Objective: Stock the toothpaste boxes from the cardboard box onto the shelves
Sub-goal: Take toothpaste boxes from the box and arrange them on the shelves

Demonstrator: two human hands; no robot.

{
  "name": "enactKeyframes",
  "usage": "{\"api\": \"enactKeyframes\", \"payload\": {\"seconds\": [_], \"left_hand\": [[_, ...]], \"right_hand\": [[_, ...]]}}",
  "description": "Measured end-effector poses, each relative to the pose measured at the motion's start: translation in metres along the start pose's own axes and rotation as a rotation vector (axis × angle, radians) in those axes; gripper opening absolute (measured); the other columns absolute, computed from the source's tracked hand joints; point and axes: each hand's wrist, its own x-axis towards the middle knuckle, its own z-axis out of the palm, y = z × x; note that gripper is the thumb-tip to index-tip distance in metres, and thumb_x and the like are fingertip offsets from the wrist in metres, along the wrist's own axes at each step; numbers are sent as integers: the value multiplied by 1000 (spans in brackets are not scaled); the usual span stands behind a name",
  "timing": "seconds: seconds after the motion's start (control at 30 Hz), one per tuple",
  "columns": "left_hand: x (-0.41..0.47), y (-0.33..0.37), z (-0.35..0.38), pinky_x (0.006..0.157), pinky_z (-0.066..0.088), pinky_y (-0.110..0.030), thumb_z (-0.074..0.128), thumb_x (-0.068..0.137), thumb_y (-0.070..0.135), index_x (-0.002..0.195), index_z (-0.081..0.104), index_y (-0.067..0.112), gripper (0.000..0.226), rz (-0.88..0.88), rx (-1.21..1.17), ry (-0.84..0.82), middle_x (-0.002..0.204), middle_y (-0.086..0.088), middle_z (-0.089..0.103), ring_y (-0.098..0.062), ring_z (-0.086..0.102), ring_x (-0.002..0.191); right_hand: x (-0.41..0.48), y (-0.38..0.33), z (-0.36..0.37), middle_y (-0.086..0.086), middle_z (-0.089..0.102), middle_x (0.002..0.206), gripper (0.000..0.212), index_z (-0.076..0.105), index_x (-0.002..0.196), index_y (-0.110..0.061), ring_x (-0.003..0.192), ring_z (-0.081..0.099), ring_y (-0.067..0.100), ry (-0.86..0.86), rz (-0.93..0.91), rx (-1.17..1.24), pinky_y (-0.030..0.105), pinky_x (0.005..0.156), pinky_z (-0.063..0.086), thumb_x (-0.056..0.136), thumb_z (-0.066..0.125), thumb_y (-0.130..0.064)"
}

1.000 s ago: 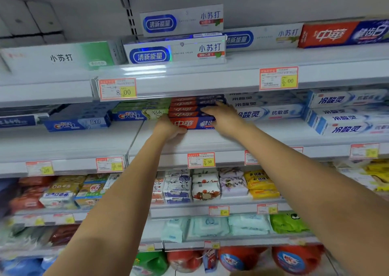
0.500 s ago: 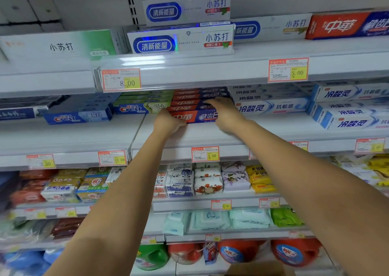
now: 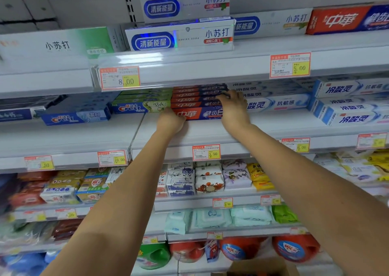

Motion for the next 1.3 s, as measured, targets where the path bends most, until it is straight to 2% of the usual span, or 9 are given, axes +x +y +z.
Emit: {"api": "enactKeyframes", "payload": {"seconds": [0.27, 0.37, 0.43, 0.5, 0.57, 0.73, 1.0, 1.13, 1.3], "left_hand": [[6, -5, 4, 70, 40, -29, 56, 91, 21, 113, 57, 0, 30, 1, 43, -9, 109, -17, 64, -32, 61, 97], [0, -4, 4, 89, 46, -40, 59, 85, 32, 122, 45, -1, 51, -31, 85, 62, 118, -20, 59, -37, 56, 110], [-23, 5, 4, 98, 42, -48, 56, 81, 36, 125, 43, 2, 57, 114, -2, 226, 121, -18, 57, -36, 51, 117], [-65, 16, 8, 95, 43, -34, 57, 86, 30, 116, 51, 8, 37, 390, -215, 297, 114, -7, 60, -20, 54, 109], [-112, 20, 21, 79, 45, -23, 55, 92, 27, 90, 59, 12, 16, 545, -358, 180, 91, 1, 64, -9, 57, 86], [-163, -20, 99, 57, 36, -19, 47, 90, 47, 56, 50, 9, 51, 546, -292, -187, 58, -1, 54, -8, 50, 60], [-227, -67, 235, 63, 43, -30, 59, 81, 47, 58, 50, 20, 36, 264, -151, -638, 63, 2, 58, -7, 56, 60], [-251, -86, 309, 66, 46, -36, 65, 83, 29, 67, 55, 18, 22, 146, -134, -749, 70, -7, 63, -14, 58, 63], [-265, -140, 413, 66, 34, -22, 63, 84, 20, 90, 65, 2, 19, 48, -16, -794, 85, -9, 65, -24, 60, 81]], "right_hand": [[9, -4, -6, 20, 40, 125, 26, 46, 110, 0, 108, 46, 32, -47, 176, 207, 29, 79, 39, 86, 45, 10], [2, -4, -13, 22, 40, 129, 32, 47, 114, 2, 94, 56, 35, 8, 195, 299, 29, 68, 41, 83, 53, 7], [-13, -4, -22, 16, 50, 116, 29, 52, 110, -1, 86, 59, 32, 100, 128, 386, 35, 68, 48, 83, 61, -4], [-37, -3, -37, 1, 55, 87, 21, 53, 99, -8, 75, 57, 20, 154, 95, 452, 34, 65, 47, 86, 64, -21], [-68, 4, -48, -12, 45, 63, 23, 49, 84, -14, 59, 48, 6, 160, 109, 501, 29, 57, 40, 88, 63, -32], [-158, 56, -41, -9, 32, 46, 37, 44, 65, -14, 42, 35, 7, -86, 113, 553, 23, 47, 28, 92, 60, -33], [-312, 165, 47, -5, 39, 58, 35, 42, 67, -18, 54, 41, 9, -690, 489, 446, 33, 62, 35, 91, 60, -35], [-381, 208, 113, 7, 66, 99, 9, 64, 94, -15, 98, 61, 26, -918, 683, 315, 32, 83, 44, 87, 63, -21], [-450, 251, 208, 10, 56, 117, 12, 60, 94, -5, 115, 51, 29, -988, 808, 316, 30, 86, 43, 85, 54, -5]]}}
